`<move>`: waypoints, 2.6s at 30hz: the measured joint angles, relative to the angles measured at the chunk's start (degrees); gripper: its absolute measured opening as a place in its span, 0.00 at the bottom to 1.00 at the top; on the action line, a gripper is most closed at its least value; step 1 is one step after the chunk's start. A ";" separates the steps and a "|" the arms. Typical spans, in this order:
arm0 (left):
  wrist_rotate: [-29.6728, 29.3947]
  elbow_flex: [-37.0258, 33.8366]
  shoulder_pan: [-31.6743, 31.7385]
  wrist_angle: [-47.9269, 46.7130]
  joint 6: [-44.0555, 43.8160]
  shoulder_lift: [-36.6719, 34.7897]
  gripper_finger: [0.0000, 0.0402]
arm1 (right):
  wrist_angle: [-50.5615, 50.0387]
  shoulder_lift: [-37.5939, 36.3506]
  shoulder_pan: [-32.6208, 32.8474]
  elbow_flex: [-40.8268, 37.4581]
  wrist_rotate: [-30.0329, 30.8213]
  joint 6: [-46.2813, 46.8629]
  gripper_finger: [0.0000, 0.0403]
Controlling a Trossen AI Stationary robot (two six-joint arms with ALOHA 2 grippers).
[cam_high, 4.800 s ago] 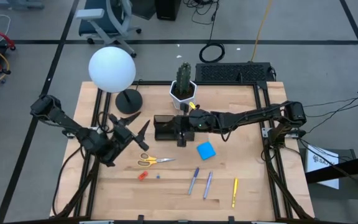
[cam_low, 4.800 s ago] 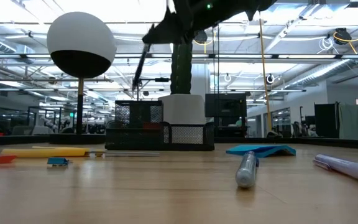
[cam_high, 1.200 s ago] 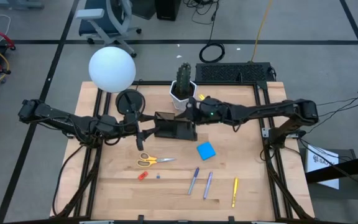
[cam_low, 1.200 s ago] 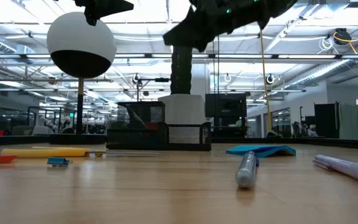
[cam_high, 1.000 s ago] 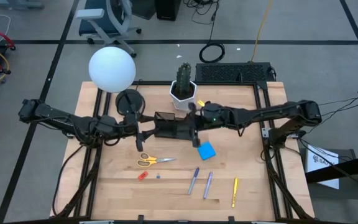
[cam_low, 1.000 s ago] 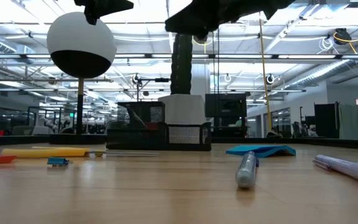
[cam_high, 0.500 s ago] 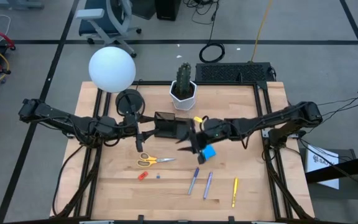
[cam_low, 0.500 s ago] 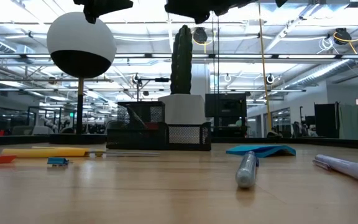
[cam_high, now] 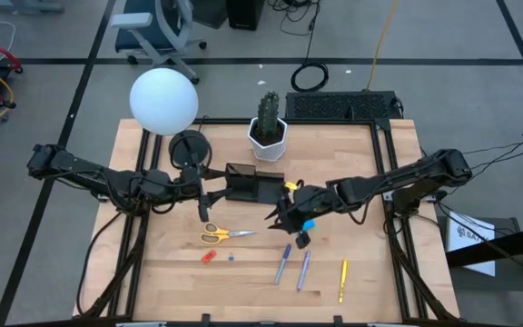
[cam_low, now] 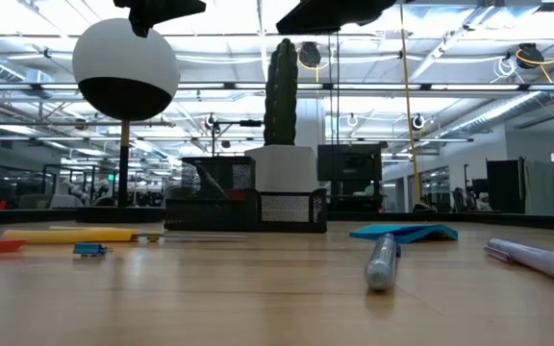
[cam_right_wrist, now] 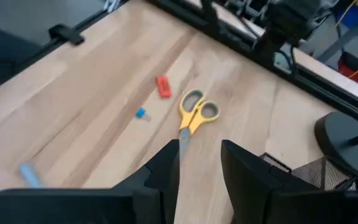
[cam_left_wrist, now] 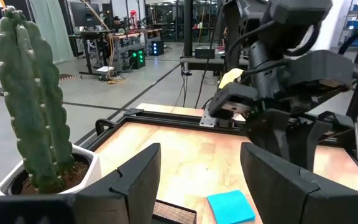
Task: Pick and place office supplies into organizer
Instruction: Put the blue pen into the desk organizer
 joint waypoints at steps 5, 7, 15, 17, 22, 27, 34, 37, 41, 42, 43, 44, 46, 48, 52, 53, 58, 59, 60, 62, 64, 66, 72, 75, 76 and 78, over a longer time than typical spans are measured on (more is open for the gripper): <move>0.00 0.00 0.00 0.00 0.00 0.00 0.56 | -6.61 0.04 1.96 2.70 0.39 -2.50 0.28; 0.00 0.00 0.00 0.00 0.00 0.00 0.56 | -8.18 0.29 2.71 3.70 0.48 -3.85 0.28; 0.00 0.00 0.00 -0.07 -0.04 -0.02 0.56 | -15.70 0.90 4.14 4.28 2.08 -5.09 0.28; -0.02 0.00 0.00 -0.10 -0.02 -0.02 0.56 | -16.11 1.61 4.30 4.28 2.07 -5.02 0.28; -0.23 0.00 0.00 -0.09 -0.02 -0.02 0.56 | -19.83 4.76 5.29 6.08 4.07 -5.99 0.28; -1.19 0.00 0.07 -0.12 0.04 -0.02 0.56 | -25.56 11.58 7.23 11.35 4.76 -7.53 0.28; -1.18 0.00 0.04 -0.57 0.02 -0.02 0.56 | -31.43 18.45 9.63 15.86 4.58 -8.90 0.27; -1.18 0.00 0.07 -0.57 0.02 -0.02 0.56 | -32.38 20.58 10.49 16.28 4.60 -8.97 0.24; -1.18 0.00 0.07 -0.66 0.00 -0.02 0.56 | -32.77 23.14 11.46 16.28 4.59 -9.86 0.22; -1.18 0.00 0.07 -0.66 0.00 -0.02 0.56 | -32.66 23.47 11.63 16.28 4.60 -9.95 0.22; -1.18 0.00 0.07 -0.66 -0.02 -0.02 0.56 | -32.67 23.56 11.77 16.28 4.61 -10.03 0.22; -1.18 0.00 0.07 -0.66 0.00 -0.02 0.56 | -32.75 23.57 11.94 16.28 4.66 -10.08 0.22; -1.18 0.00 0.07 -0.66 -0.02 -0.02 0.56 | -31.97 23.83 12.02 16.28 4.78 -10.25 0.23; -1.18 0.00 0.04 -0.68 -0.02 -0.02 0.56 | -31.81 24.04 12.11 16.28 4.78 -10.44 0.25; -1.18 0.00 0.07 -0.80 -0.05 -0.02 0.56 | -31.56 24.40 12.48 16.28 4.83 -11.50 0.29; -1.18 0.00 0.07 -0.82 -0.05 -0.02 0.56 | -31.57 24.53 12.61 16.28 4.83 -11.60 0.30; -1.18 0.00 0.05 -0.85 -0.07 0.00 0.56 | -30.22 25.36 12.76 16.28 4.59 -13.02 0.30; -1.18 0.00 0.07 -0.84 -0.07 0.00 0.56 | -29.85 25.69 12.76 16.28 4.51 -13.03 0.30; -1.18 0.00 0.07 -0.85 -0.08 0.00 0.56 | -29.69 25.92 12.76 16.28 4.46 -13.10 0.30; -1.16 0.00 0.06 -0.85 -0.13 0.00 0.56 | -29.79 26.56 12.76 16.28 4.17 -13.25 0.31; -1.18 0.00 0.07 -0.83 -0.15 0.00 0.56 | -29.36 26.99 12.74 16.28 2.96 -13.26 0.31; -1.17 0.00 0.07 -0.85 -0.15 0.00 0.56 | -28.56 27.63 12.74 16.28 2.84 -13.49 0.31; -1.23 0.00 0.07 -0.83 -0.34 0.00 0.56 | -27.16 30.30 12.74 16.31 0.03 -14.09 0.31; -1.25 0.00 0.05 -0.81 -0.33 0.00 0.56 | -26.95 31.32 12.69 16.49 -0.12 -14.39 0.31; -1.25 0.01 0.05 -0.81 -0.33 0.00 0.56 | -26.95 31.39 12.69 16.50 -0.11 -14.34 0.31; -1.27 0.02 0.07 -0.81 -0.35 0.00 0.56 | -26.95 31.43 12.67 16.50 -0.22 -14.25 0.30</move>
